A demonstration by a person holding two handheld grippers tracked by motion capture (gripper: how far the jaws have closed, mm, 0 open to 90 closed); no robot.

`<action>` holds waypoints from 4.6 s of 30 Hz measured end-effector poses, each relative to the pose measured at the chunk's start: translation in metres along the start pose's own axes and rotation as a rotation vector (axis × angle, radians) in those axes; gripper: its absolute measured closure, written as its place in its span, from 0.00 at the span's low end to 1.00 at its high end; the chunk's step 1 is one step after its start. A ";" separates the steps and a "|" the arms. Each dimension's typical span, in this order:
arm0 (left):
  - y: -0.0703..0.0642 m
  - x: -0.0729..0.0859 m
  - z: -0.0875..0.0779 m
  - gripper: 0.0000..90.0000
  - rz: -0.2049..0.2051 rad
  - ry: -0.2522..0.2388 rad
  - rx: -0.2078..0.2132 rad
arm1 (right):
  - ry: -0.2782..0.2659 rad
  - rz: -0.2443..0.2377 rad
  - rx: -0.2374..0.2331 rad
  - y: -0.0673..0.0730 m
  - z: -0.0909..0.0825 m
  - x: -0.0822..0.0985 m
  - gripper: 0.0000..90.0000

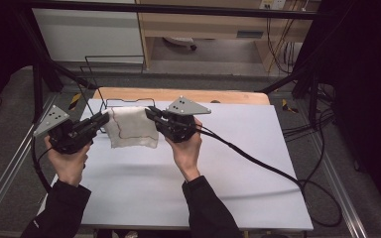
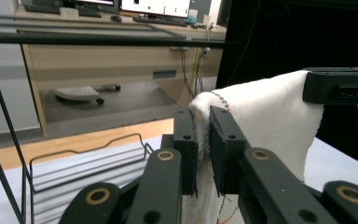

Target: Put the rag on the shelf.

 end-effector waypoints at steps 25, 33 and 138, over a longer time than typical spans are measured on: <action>0.024 -0.062 0.002 0.90 -0.003 -0.104 -0.056 | -0.087 -0.056 0.041 0.001 0.023 -0.059 0.93; 0.030 -0.081 0.006 0.90 0.002 -0.130 -0.072 | -0.099 -0.069 0.055 -0.005 0.031 -0.077 0.93; 0.111 -0.085 0.083 0.90 0.012 -0.024 -0.138 | 0.080 -0.085 0.118 -0.076 0.127 -0.082 0.92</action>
Point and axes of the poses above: each handheld gripper's, and its own axes: z roughly forward along the jaws, x roughly out of its underside, y roughly to its left, the point moved 8 cm from there along z, roughly forward along the jaws, and after that the axes turned 7 degrees about -x, right-handed, at the moved point
